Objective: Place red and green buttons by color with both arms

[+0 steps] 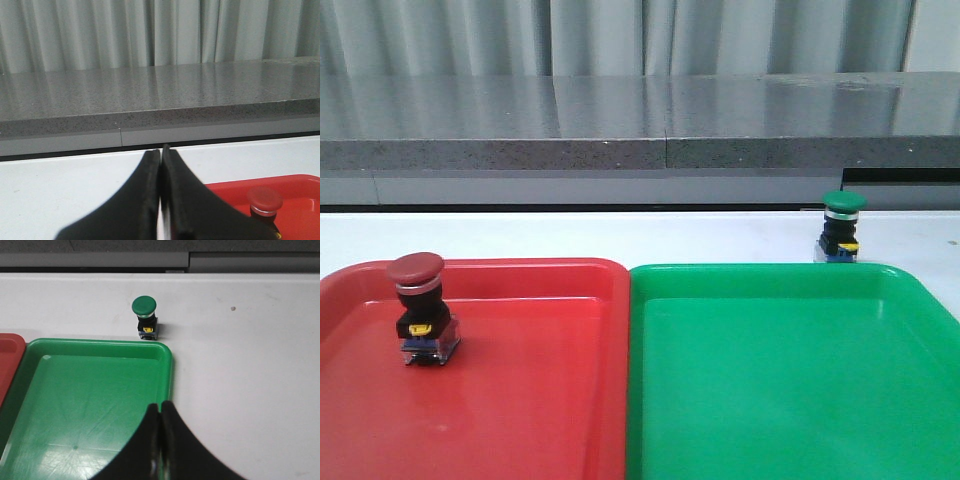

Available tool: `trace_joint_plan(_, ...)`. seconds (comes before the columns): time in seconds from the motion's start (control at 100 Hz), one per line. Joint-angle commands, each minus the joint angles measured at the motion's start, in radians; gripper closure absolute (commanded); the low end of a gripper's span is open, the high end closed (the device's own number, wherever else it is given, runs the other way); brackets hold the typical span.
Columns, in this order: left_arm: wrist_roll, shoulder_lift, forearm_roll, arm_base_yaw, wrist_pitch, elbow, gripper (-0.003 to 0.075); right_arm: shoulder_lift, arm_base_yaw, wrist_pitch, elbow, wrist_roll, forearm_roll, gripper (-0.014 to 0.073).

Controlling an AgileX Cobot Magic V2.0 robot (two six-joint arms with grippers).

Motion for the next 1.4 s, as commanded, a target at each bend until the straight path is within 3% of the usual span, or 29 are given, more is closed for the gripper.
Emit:
trace_joint_plan(0.0, -0.008, -0.031, -0.001, 0.002, -0.085, 0.042, 0.0739, 0.01, 0.001, -0.045, -0.034, -0.001, 0.007, 0.0619)
trace_joint_plan(0.11, -0.008, -0.031, -0.001, 0.002, -0.085, 0.042, 0.0739, 0.01, 0.001, -0.029, -0.034, -0.001, 0.007, 0.0426)
trace_joint_plan(0.23, -0.008, -0.031, -0.001, 0.002, -0.085, 0.042, 0.0739, 0.01, 0.001, -0.019, -0.034, -0.001, 0.007, 0.0148)
trace_joint_plan(0.29, -0.008, -0.031, -0.001, 0.002, -0.085, 0.042, 0.0739, 0.01, 0.001, -0.021, -0.034, -0.001, 0.007, 0.0052)
trace_joint_plan(0.35, -0.008, -0.031, -0.001, 0.002, -0.085, 0.042, 0.0739, 0.01, 0.001, -0.031, -0.034, -0.001, 0.007, 0.0008)
trace_joint_plan(0.67, -0.008, -0.031, -0.001, 0.002, -0.085, 0.042, 0.0739, 0.059, 0.001, -0.108, -0.052, -0.015, 0.059, 0.0001)
trace_joint_plan(1.39, -0.008, -0.031, -0.001, 0.002, -0.085, 0.042, 0.0739, 0.743, 0.085, -0.113, -0.509, -0.035, 0.078, 0.0001)
